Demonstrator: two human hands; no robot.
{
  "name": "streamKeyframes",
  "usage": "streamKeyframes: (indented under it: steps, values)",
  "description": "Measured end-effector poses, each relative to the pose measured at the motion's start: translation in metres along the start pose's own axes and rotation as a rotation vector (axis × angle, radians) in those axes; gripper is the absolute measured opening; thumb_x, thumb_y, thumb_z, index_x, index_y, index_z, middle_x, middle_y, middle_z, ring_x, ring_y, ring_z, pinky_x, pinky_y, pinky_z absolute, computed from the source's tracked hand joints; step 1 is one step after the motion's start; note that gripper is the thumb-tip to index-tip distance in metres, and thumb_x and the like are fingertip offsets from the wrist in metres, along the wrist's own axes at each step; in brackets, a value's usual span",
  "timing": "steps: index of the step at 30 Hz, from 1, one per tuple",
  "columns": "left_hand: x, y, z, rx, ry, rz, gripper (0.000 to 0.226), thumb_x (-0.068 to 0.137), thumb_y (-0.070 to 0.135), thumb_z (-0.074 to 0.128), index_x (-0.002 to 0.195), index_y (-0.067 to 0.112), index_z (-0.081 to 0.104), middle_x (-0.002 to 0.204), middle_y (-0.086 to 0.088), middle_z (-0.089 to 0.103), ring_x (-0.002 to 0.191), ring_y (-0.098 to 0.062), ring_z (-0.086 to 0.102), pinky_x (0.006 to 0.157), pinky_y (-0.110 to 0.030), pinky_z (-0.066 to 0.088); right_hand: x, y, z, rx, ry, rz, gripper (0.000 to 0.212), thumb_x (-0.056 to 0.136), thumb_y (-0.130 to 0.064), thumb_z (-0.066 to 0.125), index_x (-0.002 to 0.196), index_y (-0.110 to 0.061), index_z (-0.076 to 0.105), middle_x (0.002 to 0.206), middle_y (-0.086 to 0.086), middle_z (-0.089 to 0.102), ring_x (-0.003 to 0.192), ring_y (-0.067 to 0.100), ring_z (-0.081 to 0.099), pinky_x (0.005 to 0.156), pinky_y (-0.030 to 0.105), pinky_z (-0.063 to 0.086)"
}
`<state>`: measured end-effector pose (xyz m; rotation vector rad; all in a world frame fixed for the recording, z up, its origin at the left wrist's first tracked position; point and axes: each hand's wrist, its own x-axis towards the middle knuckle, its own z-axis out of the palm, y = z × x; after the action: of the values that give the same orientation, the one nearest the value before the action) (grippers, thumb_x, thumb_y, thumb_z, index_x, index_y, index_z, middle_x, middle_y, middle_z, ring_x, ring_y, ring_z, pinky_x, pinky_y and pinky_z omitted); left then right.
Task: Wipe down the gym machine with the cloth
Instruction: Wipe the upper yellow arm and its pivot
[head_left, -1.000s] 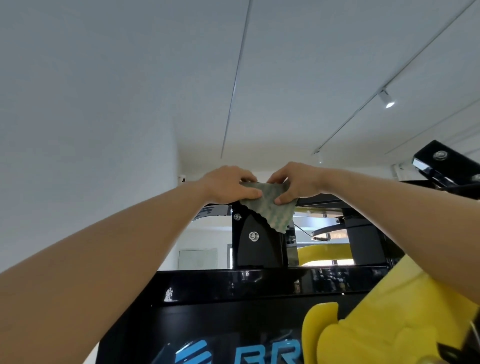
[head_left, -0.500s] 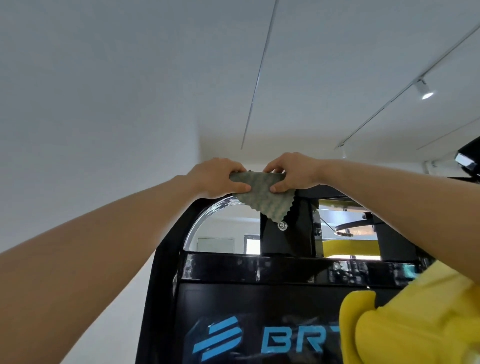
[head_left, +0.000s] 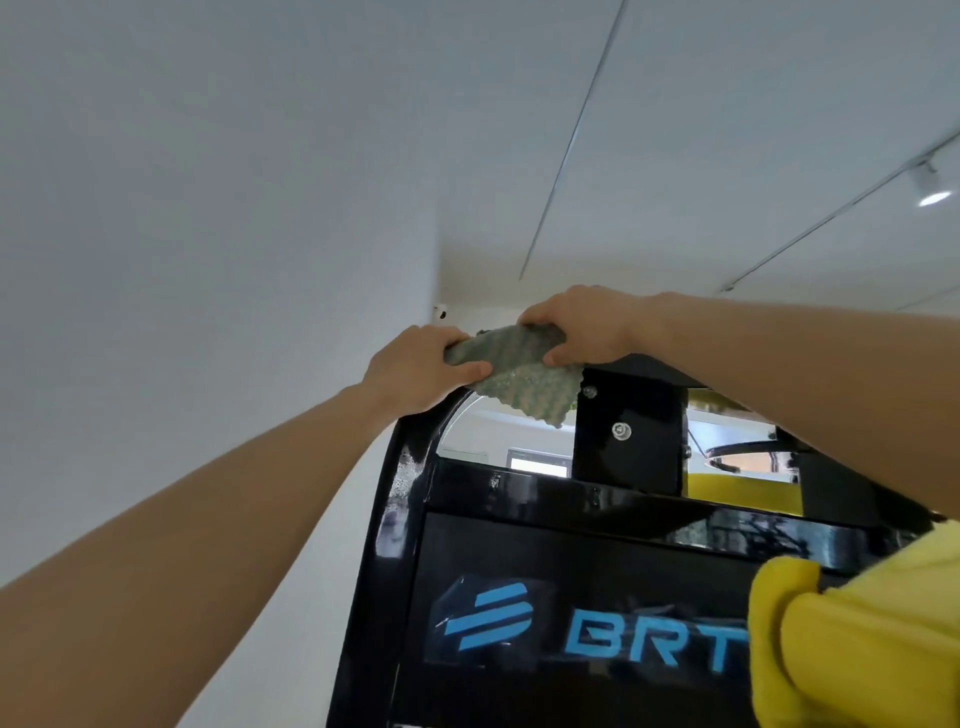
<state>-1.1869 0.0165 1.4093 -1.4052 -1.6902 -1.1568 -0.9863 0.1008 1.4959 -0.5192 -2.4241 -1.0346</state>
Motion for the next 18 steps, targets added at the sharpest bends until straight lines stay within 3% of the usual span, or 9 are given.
streamKeyframes:
  steps: [3, 7, 12, 18]
  values:
    - [-0.02, -0.015, 0.005, -0.119, 0.037, -0.091, 0.02, 0.087, 0.058, 0.068, 0.099, 0.043, 0.062, 0.088, 0.017, 0.067, 0.086, -0.011, 0.063, 0.077, -0.033, 0.051, 0.006, -0.017, -0.001, -0.022, -0.001, -0.032, 0.052, 0.097, -0.028, 0.064, 0.146, -0.023, 0.048, 0.137, 0.002, 0.058, 0.122, 0.025, 0.054, 0.095, 0.035, 0.041]
    - [-0.048, -0.037, 0.016, -0.296, 0.098, -0.174, 0.033, 0.085, 0.062, 0.068, 0.105, 0.036, 0.068, 0.095, 0.019, 0.069, 0.092, -0.008, 0.065, 0.09, -0.041, 0.054, 0.012, -0.045, -0.001, -0.099, 0.0, -0.088, 0.049, 0.1, -0.028, 0.059, 0.147, -0.026, 0.046, 0.131, 0.002, 0.058, 0.12, 0.025, 0.054, 0.089, 0.034, 0.04]
    - [-0.084, -0.048, 0.027, -0.472, 0.117, -0.271, 0.05, 0.076, 0.071, 0.065, 0.109, 0.033, 0.068, 0.102, 0.016, 0.072, 0.095, -0.01, 0.068, 0.093, -0.044, 0.055, 0.021, -0.08, 0.004, -0.129, -0.007, -0.127, 0.052, 0.099, -0.03, 0.061, 0.148, -0.033, 0.045, 0.135, -0.001, 0.055, 0.123, 0.025, 0.052, 0.09, 0.038, 0.044]
    - [-0.126, -0.054, 0.032, -0.589, 0.124, -0.324, 0.037, 0.088, 0.049, 0.073, 0.114, 0.024, 0.067, 0.107, 0.009, 0.072, 0.095, -0.009, 0.067, 0.087, -0.031, 0.053, 0.014, -0.102, 0.019, -0.072, 0.078, -0.131, 0.058, 0.092, -0.04, 0.067, 0.146, -0.039, 0.047, 0.136, 0.002, 0.054, 0.126, 0.028, 0.044, 0.1, 0.047, 0.045]
